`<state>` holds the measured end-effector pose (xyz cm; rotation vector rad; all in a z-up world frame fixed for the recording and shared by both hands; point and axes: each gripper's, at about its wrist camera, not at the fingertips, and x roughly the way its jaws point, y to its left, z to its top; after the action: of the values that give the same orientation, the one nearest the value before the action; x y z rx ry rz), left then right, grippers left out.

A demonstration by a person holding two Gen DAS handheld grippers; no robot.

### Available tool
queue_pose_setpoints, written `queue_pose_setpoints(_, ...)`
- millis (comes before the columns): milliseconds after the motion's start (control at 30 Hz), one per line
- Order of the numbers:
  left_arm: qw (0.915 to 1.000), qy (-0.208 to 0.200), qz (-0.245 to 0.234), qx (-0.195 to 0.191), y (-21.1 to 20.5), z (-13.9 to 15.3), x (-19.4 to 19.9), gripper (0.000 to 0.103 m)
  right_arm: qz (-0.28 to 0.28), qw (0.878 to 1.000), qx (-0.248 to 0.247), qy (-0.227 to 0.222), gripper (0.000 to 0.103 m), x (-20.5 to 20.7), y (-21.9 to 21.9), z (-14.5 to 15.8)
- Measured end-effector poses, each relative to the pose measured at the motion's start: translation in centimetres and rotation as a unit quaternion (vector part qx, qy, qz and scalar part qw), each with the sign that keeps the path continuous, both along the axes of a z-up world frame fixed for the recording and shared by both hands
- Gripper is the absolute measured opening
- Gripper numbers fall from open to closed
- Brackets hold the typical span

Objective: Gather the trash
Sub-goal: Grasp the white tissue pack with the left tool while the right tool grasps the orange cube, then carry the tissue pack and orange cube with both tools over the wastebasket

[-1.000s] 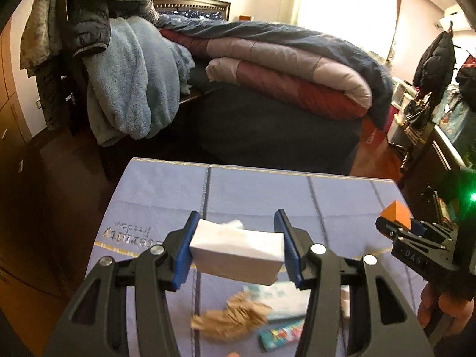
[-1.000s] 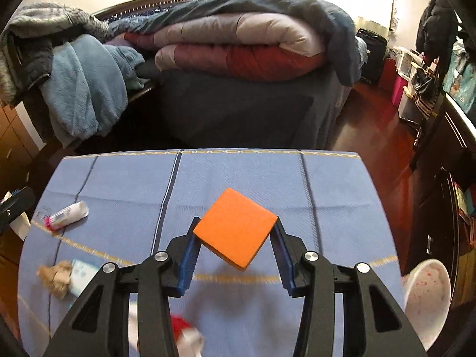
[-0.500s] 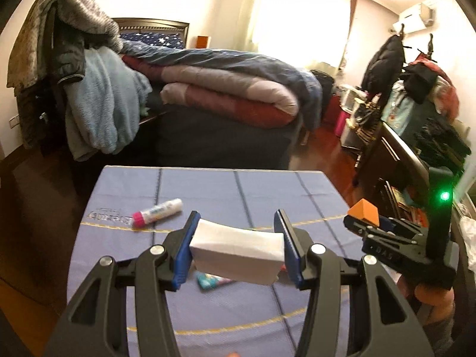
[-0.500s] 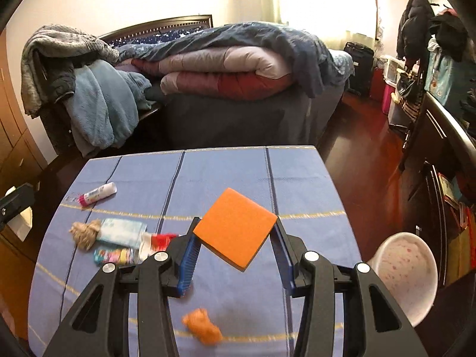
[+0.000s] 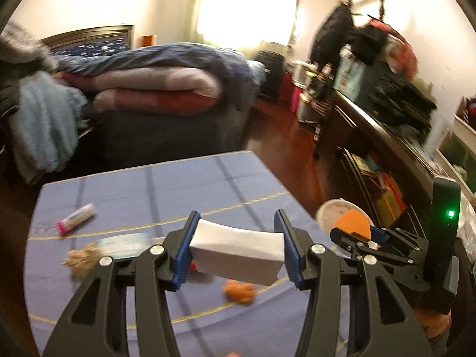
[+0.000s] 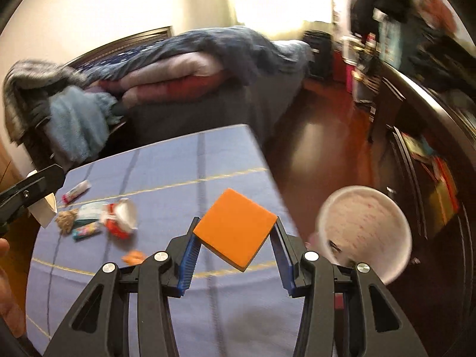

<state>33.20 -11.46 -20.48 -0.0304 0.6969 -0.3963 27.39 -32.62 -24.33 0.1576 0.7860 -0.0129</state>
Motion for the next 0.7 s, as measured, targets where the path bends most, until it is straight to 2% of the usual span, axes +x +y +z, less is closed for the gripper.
queue_pose_setpoints(367,0.9937,0.005,-0.11,0.02,-13.0,-1.3,1.4,0.052,-0.126,0.992,0.012,0.002,0.047,-2.8,-11.4,-1.1)
queue_pose_setpoints(700,0.9828,-0.003,-0.182,0.032,-22.6,-2.3,2.7,0.052,-0.192,0.981,0.019,-0.006,0.047,-3.7,-17.6,-2.6)
